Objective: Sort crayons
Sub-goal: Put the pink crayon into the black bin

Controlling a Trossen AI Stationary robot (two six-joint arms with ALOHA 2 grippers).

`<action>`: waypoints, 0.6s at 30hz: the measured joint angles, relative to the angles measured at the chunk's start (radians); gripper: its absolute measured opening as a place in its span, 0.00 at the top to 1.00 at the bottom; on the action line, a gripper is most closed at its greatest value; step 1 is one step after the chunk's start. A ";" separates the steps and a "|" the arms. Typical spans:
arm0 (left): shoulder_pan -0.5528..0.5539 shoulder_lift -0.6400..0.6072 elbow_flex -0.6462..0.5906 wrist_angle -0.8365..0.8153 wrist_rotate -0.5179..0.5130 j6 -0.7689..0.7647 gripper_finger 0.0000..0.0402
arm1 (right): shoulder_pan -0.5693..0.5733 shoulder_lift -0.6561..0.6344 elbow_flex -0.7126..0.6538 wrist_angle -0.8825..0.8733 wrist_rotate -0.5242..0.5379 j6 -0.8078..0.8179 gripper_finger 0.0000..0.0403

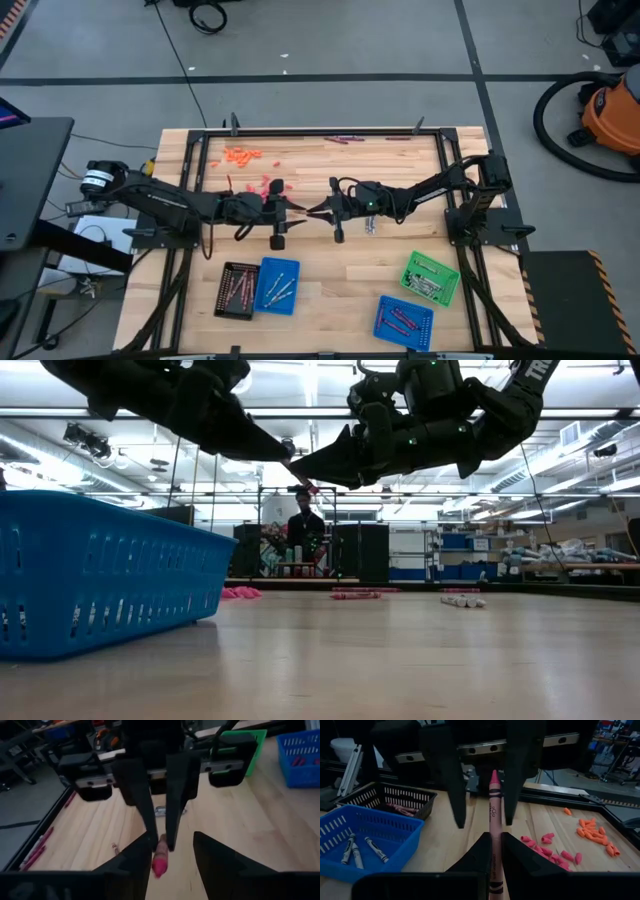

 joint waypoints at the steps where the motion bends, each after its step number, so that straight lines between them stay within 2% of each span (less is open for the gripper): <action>1: 0.000 0.010 0.000 0.011 0.001 0.002 0.61 | 0.000 0.000 0.000 0.000 0.000 0.000 0.90; 9: 0.004 0.041 0.000 0.032 0.001 0.002 0.63 | 0.000 0.002 -0.001 -0.014 0.001 0.000 0.90; 18: 0.010 0.042 0.000 0.037 0.000 0.007 0.78 | 0.000 0.002 -0.001 -0.018 0.000 -0.003 0.90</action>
